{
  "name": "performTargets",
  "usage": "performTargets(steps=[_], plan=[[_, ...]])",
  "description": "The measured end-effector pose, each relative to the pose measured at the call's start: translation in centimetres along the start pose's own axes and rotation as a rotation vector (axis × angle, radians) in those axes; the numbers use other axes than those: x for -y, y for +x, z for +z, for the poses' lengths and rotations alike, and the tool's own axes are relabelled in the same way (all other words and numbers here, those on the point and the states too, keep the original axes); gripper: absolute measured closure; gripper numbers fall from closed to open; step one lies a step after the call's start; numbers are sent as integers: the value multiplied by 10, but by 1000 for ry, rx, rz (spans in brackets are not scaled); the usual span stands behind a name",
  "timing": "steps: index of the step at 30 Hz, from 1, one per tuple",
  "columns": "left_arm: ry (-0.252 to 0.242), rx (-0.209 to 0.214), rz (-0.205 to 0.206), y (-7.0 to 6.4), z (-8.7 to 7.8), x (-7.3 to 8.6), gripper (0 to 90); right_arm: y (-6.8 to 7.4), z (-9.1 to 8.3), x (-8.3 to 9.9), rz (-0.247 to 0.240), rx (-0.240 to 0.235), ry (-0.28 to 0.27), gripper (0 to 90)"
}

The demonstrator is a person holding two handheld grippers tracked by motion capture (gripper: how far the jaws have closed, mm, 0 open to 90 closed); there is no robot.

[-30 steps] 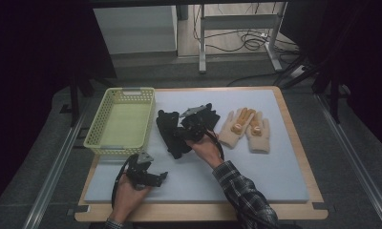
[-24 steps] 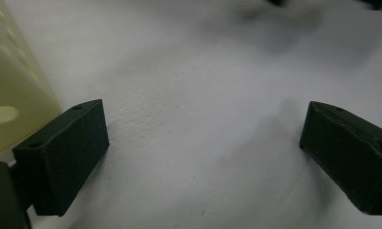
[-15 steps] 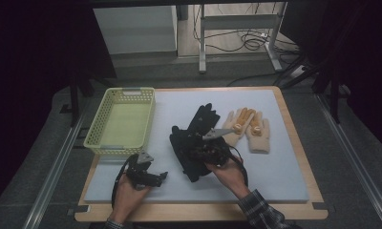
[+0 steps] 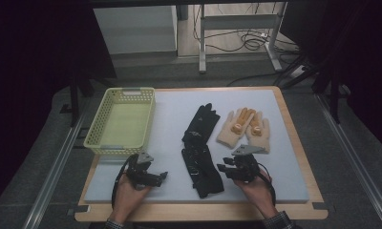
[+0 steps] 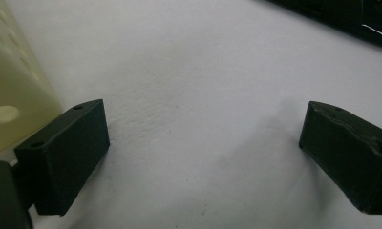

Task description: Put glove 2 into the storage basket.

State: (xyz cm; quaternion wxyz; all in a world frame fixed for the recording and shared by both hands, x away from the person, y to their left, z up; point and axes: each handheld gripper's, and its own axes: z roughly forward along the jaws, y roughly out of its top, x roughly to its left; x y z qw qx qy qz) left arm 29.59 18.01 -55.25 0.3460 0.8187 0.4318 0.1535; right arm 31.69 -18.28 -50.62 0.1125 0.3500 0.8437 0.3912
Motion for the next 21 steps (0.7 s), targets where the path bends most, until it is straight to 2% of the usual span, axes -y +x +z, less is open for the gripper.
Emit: performTargets(steps=[1,2,4,7,9,16,19,21], plan=[[0,0,0,0,0,0,33,0,0,0,0,0,0,671],[0,0,0,0,0,0,33,-2,1,4,-10,13,13,710],[0,0,0,0,0,0,34,-2,7,14,-19,-14,38,752],[-1,0,-1,0,0,0,34,6,11,19,-60,-32,45,756],[-1,0,-1,0,0,0,34,15,13,20,-87,-20,48,756],[0,0,0,0,0,0,34,40,18,22,-88,-124,56,754],[0,0,0,0,0,0,34,43,18,19,-107,-125,71,748],[0,0,0,0,0,0,34,39,16,17,-100,-115,64,735]])
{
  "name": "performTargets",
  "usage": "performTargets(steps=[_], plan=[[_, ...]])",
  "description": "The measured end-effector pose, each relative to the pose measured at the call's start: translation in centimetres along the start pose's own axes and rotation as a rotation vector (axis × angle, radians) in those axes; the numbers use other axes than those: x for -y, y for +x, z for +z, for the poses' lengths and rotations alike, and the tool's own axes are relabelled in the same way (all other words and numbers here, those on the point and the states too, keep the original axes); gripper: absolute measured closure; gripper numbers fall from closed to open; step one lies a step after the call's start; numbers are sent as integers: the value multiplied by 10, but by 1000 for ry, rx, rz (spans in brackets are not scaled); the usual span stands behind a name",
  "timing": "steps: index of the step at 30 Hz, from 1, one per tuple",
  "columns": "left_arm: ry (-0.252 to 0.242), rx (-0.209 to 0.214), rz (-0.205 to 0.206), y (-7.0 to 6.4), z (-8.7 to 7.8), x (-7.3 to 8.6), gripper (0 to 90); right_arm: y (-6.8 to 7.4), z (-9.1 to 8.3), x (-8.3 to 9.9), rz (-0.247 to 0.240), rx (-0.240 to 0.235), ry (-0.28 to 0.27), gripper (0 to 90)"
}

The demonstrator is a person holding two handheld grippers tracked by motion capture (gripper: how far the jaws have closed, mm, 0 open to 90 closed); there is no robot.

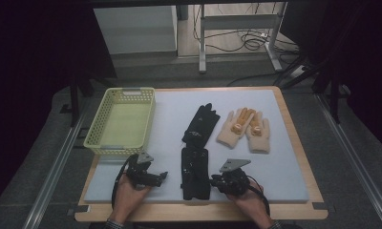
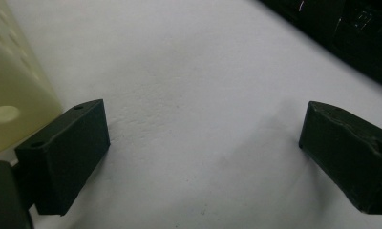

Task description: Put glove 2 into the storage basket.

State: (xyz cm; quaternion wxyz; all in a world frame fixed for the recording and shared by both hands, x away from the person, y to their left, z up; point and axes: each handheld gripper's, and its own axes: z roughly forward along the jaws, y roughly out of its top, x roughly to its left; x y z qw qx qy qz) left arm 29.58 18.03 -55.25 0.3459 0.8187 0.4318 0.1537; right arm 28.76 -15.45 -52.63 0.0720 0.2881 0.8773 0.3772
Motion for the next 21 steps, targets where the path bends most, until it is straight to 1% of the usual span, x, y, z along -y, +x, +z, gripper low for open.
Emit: performTargets(steps=[3,6,11,12,13,15,16,21], plan=[[1,1,0,0,0,0,34,-12,-3,-7,15,36,-16,699],[1,0,0,0,0,0,34,-26,-1,-20,26,65,-32,658],[0,0,-1,0,0,0,34,-49,13,-49,38,107,-51,619],[0,0,-1,0,0,0,34,-49,13,-49,38,107,-51,619],[0,0,0,0,0,0,34,-59,19,-59,50,124,-57,617],[1,0,0,0,0,0,34,-69,24,-69,68,133,-68,616],[0,0,-1,0,0,0,34,-73,28,-74,77,134,-74,616],[0,1,0,0,0,0,34,-88,46,-96,79,166,-77,616]])
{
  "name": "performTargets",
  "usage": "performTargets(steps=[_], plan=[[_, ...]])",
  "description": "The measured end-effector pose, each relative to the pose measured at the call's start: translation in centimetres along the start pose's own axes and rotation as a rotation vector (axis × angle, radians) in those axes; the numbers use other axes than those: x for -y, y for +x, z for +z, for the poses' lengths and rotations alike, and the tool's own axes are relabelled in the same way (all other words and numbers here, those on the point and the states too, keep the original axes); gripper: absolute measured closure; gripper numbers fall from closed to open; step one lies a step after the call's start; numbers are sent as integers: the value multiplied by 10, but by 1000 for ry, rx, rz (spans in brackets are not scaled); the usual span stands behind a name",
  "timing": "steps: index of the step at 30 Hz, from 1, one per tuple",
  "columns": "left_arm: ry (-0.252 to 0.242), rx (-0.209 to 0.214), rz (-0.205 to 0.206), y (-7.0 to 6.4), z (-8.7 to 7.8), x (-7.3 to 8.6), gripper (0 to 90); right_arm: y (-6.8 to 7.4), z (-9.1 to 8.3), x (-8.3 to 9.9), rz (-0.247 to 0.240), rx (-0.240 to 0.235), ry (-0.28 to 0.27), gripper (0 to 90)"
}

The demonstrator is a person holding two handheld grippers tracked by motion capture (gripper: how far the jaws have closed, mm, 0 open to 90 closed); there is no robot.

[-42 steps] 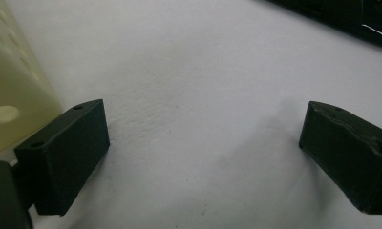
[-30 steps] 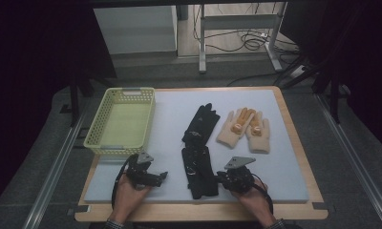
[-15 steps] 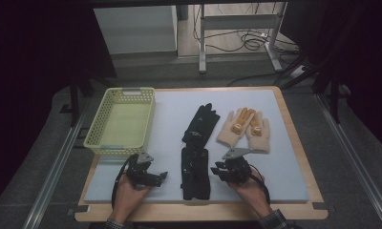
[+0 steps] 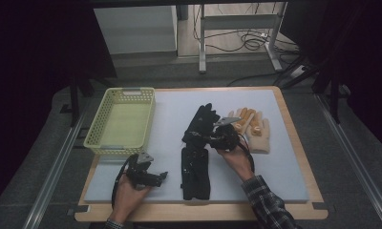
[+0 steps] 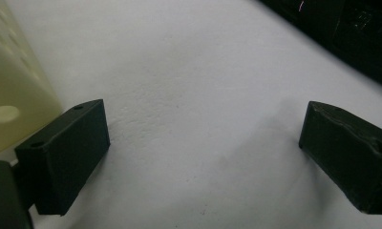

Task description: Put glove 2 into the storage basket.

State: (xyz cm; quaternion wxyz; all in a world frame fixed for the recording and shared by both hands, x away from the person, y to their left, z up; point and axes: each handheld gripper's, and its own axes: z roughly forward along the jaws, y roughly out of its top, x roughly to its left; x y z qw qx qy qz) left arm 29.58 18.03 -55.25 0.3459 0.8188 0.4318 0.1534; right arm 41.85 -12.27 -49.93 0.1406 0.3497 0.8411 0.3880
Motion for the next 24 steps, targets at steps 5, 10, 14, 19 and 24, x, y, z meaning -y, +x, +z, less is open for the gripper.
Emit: performTargets(steps=[5,10,14,19,24], plan=[[0,1,0,0,0,0,34,-12,23,-17,-1,53,4,607],[1,0,1,0,0,0,34,-20,44,-27,24,80,7,508],[0,1,0,0,0,0,34,-22,61,-30,-3,131,38,408],[-1,1,0,0,0,0,34,-31,71,-26,39,109,57,410],[-1,1,0,0,0,0,34,-32,68,-26,64,131,75,673]])
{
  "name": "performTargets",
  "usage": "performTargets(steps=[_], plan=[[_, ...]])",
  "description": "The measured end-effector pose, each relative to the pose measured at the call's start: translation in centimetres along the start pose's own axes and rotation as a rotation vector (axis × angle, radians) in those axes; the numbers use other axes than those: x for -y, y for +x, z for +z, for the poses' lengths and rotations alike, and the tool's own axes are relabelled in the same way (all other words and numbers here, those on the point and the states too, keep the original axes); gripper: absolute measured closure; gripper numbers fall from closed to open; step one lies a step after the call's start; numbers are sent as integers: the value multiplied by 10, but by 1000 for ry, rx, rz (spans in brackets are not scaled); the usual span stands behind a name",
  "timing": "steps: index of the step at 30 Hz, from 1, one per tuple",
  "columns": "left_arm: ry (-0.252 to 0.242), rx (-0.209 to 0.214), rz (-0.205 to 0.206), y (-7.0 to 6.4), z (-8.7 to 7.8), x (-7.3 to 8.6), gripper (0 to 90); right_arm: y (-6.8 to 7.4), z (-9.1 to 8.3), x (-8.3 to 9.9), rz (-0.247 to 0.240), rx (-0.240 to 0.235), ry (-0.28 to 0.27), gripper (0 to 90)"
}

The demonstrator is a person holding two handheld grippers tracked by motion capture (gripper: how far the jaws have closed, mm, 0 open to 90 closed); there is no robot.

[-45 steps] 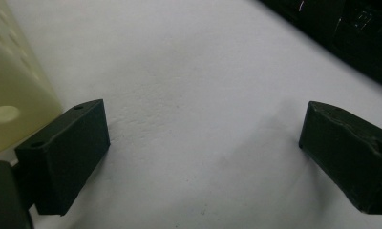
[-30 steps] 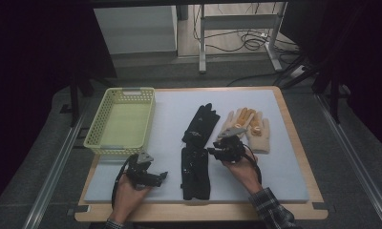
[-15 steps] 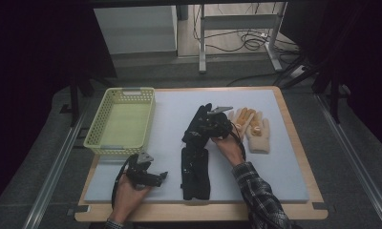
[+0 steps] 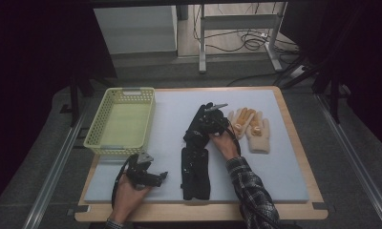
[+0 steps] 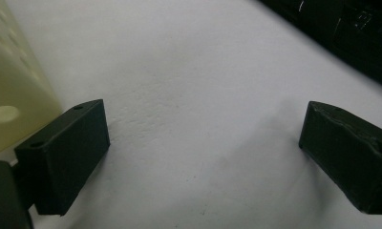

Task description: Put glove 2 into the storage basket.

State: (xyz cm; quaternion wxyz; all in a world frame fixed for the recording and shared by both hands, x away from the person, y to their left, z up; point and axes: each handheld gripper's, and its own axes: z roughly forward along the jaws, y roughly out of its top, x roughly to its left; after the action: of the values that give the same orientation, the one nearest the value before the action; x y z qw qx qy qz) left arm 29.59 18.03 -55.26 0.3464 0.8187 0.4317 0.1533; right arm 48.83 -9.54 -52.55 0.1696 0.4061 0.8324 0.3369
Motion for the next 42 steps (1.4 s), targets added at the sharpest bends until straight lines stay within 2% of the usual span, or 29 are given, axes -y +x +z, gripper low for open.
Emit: performTargets(steps=[2,5,8,13,17,22,26,27,28,29,34,39,42], plan=[[0,0,0,0,0,0,34,1,-1,1,-11,19,-5,768],[0,0,0,0,0,0,34,2,-2,1,-23,30,-4,822],[1,0,0,0,0,0,34,-2,-5,-2,6,13,-17,832],[1,1,0,0,0,0,34,-12,-17,-10,19,-3,-63,833],[2,0,1,0,0,0,34,-18,-38,-18,7,-29,-97,833],[4,-1,4,0,0,0,34,-17,-63,-20,0,-83,-129,832],[2,0,0,0,0,0,34,-10,-81,-17,-20,-136,-144,832],[2,0,0,0,0,0,34,-10,-81,-17,-20,-136,-144,832],[2,0,0,0,0,0,34,-4,-92,-14,-21,-183,-156,832],[1,0,0,0,0,0,34,-1,-97,-12,-29,-208,-163,832],[2,0,3,0,0,0,34,19,-120,4,-47,-305,-177,831],[-2,-1,-1,0,0,0,34,46,-136,29,-91,-339,-138,830],[-3,-1,-1,0,0,0,34,60,-139,42,-97,-352,-120,830]])
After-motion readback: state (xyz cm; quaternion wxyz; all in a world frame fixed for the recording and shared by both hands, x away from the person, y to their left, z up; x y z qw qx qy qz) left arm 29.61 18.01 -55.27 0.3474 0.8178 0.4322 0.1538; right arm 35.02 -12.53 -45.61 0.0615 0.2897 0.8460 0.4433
